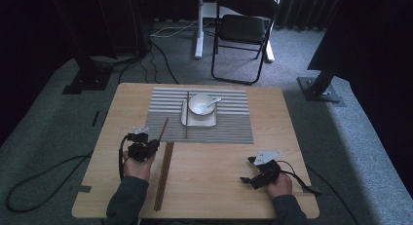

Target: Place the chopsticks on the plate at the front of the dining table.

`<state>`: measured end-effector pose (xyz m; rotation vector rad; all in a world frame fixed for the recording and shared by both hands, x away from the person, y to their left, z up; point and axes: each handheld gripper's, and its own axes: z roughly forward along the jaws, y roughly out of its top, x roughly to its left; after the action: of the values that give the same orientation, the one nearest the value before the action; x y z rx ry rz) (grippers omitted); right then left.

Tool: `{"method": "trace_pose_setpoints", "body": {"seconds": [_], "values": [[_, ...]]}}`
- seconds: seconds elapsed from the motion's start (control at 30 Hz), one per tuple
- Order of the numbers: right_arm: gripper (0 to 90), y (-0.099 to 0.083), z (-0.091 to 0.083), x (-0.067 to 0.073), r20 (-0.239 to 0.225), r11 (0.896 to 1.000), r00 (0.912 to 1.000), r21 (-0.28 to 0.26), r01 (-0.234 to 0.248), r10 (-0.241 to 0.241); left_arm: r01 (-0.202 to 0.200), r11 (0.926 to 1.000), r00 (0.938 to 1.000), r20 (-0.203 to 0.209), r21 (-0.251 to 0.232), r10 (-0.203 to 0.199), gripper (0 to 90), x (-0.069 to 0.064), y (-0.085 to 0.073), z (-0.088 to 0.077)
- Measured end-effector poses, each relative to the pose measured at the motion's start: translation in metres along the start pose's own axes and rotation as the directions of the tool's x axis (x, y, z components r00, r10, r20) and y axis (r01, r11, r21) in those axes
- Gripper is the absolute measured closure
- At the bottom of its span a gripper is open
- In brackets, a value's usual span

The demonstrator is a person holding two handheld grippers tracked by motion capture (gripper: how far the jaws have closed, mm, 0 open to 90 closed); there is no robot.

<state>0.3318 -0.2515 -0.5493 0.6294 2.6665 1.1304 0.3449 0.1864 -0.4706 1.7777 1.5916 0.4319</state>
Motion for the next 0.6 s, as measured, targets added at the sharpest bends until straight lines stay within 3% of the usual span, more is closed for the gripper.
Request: {"method": "trace_pose_setpoints", "body": {"seconds": [0.6], "values": [[11.1, 0.0, 0.0, 0.0, 0.0, 1.0, 1.0, 0.0, 0.001, -0.001, 0.008, 0.9999, 0.9999, 0.01, -0.011, -0.008, 84.2, -0.006, 0.011, 0.005]]}}
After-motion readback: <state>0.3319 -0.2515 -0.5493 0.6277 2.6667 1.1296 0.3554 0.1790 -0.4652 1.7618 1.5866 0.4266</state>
